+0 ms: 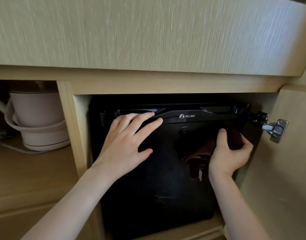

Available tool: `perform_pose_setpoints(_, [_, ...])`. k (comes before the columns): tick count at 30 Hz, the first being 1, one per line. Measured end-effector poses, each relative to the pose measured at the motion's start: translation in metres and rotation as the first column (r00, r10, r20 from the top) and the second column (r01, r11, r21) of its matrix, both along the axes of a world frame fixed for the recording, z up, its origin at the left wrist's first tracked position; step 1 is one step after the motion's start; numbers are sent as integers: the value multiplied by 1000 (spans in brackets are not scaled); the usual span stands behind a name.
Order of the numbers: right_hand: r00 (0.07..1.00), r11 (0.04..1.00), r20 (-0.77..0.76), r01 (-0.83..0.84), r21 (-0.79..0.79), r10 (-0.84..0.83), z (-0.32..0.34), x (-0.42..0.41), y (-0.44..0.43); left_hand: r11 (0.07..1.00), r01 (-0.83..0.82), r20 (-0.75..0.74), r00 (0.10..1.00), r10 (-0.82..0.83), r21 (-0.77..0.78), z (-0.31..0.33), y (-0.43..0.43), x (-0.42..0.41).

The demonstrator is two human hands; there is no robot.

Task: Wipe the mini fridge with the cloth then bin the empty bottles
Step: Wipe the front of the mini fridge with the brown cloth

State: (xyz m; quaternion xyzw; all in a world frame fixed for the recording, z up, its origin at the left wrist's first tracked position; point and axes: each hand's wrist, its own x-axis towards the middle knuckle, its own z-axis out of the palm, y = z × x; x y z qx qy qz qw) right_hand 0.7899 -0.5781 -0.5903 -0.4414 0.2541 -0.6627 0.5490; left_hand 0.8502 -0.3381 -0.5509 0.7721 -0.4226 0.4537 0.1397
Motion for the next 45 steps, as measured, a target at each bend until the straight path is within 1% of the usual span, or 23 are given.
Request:
perform_pose_setpoints(1, [1000,999,9,-1,32,0,6,1,-5,1000,0,1,1000,0,-12,-1,0,1])
perform_pose_setpoints(2, [1000,1000,7,18,6,-18,10,3,-4,1000,-3,7,1000,3,-21,-2,0,2])
perform_pose_setpoints(4, [997,989,-37,64,-137,-69,5,8,13,999,-20,31,999,21,-32,-4,-2,4])
perform_pose_setpoints(6, [995,961,-86,16,-275,-41,-11,9,31,998,-47,60,997,49,-45,-5,-8,5])
perform_pose_setpoints(8, [992,952,-125,-10,-306,-30,-21,8,24,996,-65,90,993,71,-60,-6,-14,6])
perform_pose_setpoints(10, [993,983,-109,14,-186,-35,-27,4,2,995,-76,114,990,83,-65,-7,-17,8])
perform_pose_setpoints(13, [998,989,-58,12,149,-4,-45,-6,-22,994,-84,128,987,92,-67,-10,-19,10])
perform_pose_setpoints(14, [997,976,-71,8,218,7,-50,-9,-25,994,-85,128,987,93,-68,-11,-19,9])
perform_pose_setpoints(15, [997,972,-77,5,237,14,-49,-11,-25,994,-85,132,987,94,-70,-11,-19,9])
perform_pose_setpoints(17, [999,993,-47,1,117,4,-29,-8,-22,994,-86,146,985,95,-68,-11,-20,9])
perform_pose_setpoints(20, [1000,982,-27,6,-190,-11,9,4,-8,995,-82,175,980,92,-63,-14,-21,11])
perform_pose_setpoints(22, [998,965,-39,30,-260,-42,1,9,-1,996,-78,203,975,87,-52,-18,-22,13])
perform_pose_setpoints(24, [995,981,-76,44,-189,-60,-31,6,2,996,-73,212,974,81,-43,-20,-21,14])
perform_pose_setpoints(26, [988,1000,-149,30,-9,-31,-65,-1,2,996,-79,208,974,86,-42,-22,-19,16])
perform_pose_setpoints(28, [988,990,-156,9,140,13,-74,-5,0,995,-85,212,973,95,-57,-25,-19,18])
perform_pose_setpoints(29, [992,991,-128,11,136,6,-64,-4,-2,994,-88,220,970,101,-70,-25,-20,19])
perform_pose_setpoints(30, [996,997,-85,15,73,-9,-48,-3,-4,993,-90,228,968,107,-82,-25,-20,20])
perform_pose_setpoints(33, [1000,975,5,-7,-222,9,6,1,-3,992,-88,236,966,108,-95,-25,-24,20])
perform_pose_setpoints(34, [1000,964,20,-2,-265,7,13,4,-3,992,-84,232,967,104,-96,-24,-25,21])
perform_pose_setpoints(36, [1000,970,17,27,-240,-24,6,9,-3,993,-76,230,968,95,-91,-21,-27,23])
perform_pose_setpoints(41, [997,999,-74,18,45,-15,-49,-6,-9,994,-81,228,969,97,-78,-23,-24,22])
perform_pose_setpoints(43, [997,999,-72,27,-29,-29,-38,-9,-15,994,-75,224,971,90,-75,-23,-23,21])
perform_pose_setpoints(45, [998,980,-49,15,-198,-25,-12,-8,-18,994,-79,220,971,93,-73,-22,-23,22])
